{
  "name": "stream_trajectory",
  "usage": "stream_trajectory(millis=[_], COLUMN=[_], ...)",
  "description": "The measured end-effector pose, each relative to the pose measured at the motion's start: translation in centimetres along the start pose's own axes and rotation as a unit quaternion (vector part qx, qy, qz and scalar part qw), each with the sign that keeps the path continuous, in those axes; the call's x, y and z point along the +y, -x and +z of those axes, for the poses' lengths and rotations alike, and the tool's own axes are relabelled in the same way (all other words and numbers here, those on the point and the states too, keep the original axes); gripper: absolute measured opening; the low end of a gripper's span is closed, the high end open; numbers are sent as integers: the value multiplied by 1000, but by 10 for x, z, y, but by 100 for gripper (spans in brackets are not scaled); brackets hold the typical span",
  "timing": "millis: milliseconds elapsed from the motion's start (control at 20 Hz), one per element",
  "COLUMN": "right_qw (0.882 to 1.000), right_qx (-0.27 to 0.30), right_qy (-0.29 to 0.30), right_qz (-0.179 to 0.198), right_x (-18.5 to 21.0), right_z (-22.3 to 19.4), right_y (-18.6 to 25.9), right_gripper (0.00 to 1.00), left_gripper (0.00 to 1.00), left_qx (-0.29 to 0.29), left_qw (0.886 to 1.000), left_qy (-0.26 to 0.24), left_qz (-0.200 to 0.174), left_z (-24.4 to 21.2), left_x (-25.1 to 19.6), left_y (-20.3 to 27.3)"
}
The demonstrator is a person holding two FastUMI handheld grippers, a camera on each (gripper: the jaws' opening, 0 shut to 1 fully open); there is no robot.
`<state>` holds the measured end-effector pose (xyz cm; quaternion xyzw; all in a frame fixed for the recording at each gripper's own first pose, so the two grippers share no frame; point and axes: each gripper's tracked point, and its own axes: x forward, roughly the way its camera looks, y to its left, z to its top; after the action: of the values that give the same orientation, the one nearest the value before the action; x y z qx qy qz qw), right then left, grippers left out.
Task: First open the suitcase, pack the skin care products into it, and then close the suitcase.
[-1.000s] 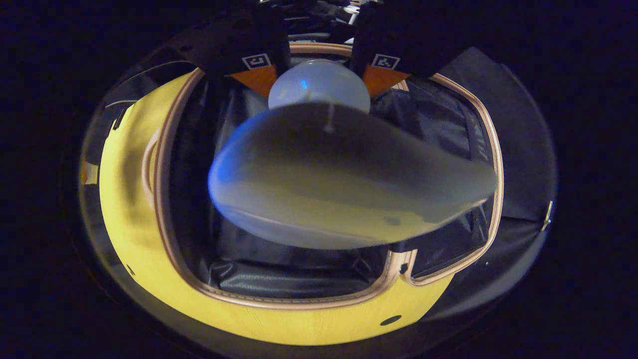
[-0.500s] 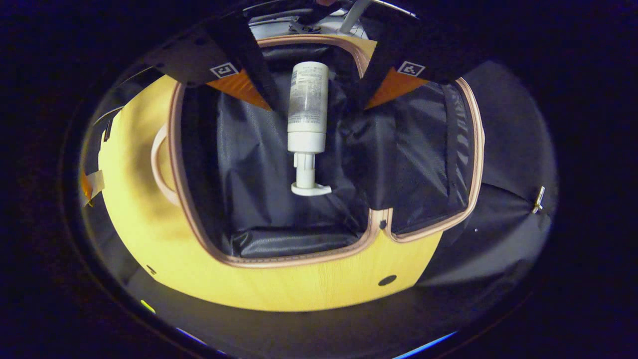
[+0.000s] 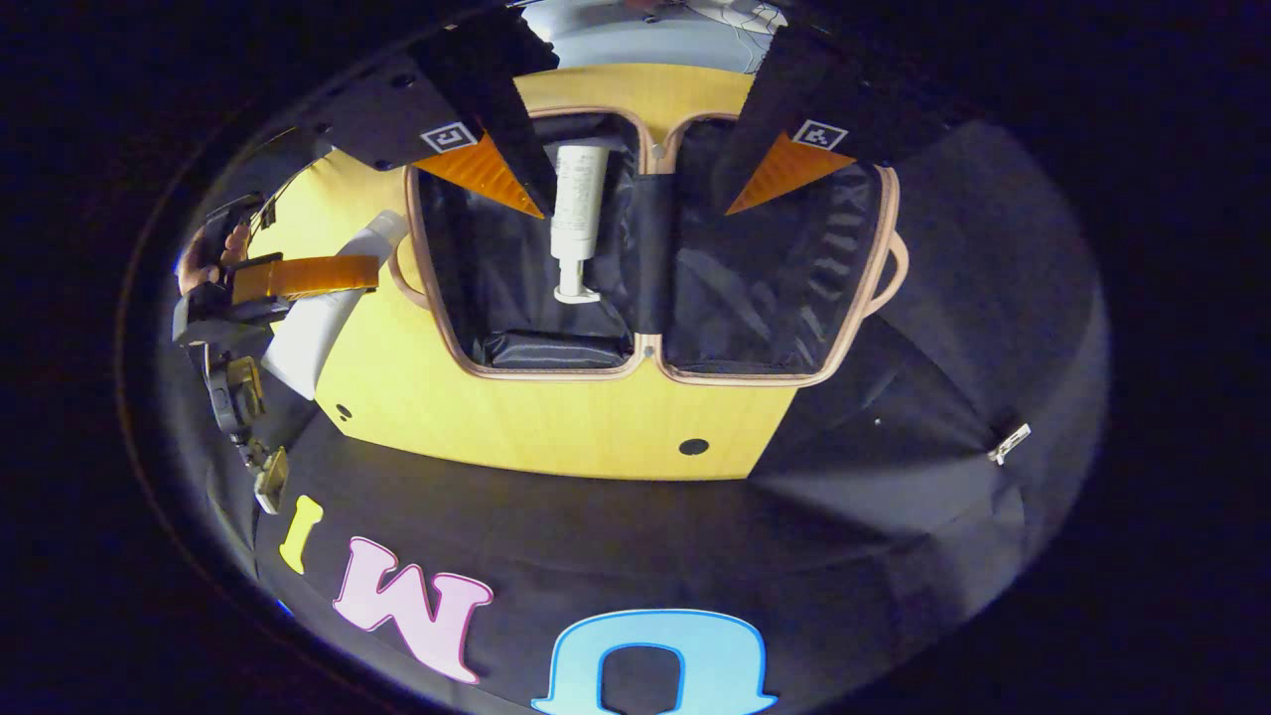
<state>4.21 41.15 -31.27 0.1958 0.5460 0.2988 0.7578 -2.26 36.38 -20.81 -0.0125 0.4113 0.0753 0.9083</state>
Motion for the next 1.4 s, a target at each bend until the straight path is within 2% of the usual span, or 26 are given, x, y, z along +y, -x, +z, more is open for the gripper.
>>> stream_trajectory(millis=[150, 300, 500, 700, 750, 800, 850, 1000, 1050, 1100, 1200, 1400], right_qw=[996, 989, 980, 973, 971, 971, 975, 990, 994, 996, 998, 996], right_qx=[77, 124, 153, 150, 150, 146, 136, 69, 40, 10, -25, -45], right_qy=[-23, -57, -73, -107, -109, -109, -115, -92, -79, -69, -50, -51], right_qz=[-26, -54, -108, -139, -150, -153, -131, -78, -63, -52, -43, -59], right_x=[9, 8, -9, -16, -18, -17, -8, 21, 31, 35, 35, 21], right_z=[-28, -54, -72, -69, -70, -67, -68, -44, -35, -26, -18, -28], right_y=[-40, -72, -93, -97, -95, -90, -91, -77, -62, -50, -18, 20], right_gripper=[36, 36, 37, 36, 29, 37, 61, 100, 89, 98, 97, 97], left_gripper=[98, 98, 99, 99, 99, 99, 99, 98, 98, 98, 98, 98], left_qx=[-1, -3, 0, 27, 31, 34, 36, 42, 42, 46, 73, 120], left_qw=[999, 997, 994, 986, 984, 982, 980, 975, 973, 971, 966, 963], left_qy=[35, 70, 101, 150, 160, 169, 176, 192, 198, 205, 212, 201], left_qz=[12, 29, 49, 73, 78, 81, 83, 106, 109, 114, 127, 135], left_z=[-19, -24, -23, -32, -32, -29, -25, -9, -5, -2, -10, -18], left_x=[40, 79, 116, 157, 168, 179, 191, 236, 247, 260, 281, 300], left_y=[9, 19, 25, 9, 4, -4, -13, -40, -49, -59, -83, -121])
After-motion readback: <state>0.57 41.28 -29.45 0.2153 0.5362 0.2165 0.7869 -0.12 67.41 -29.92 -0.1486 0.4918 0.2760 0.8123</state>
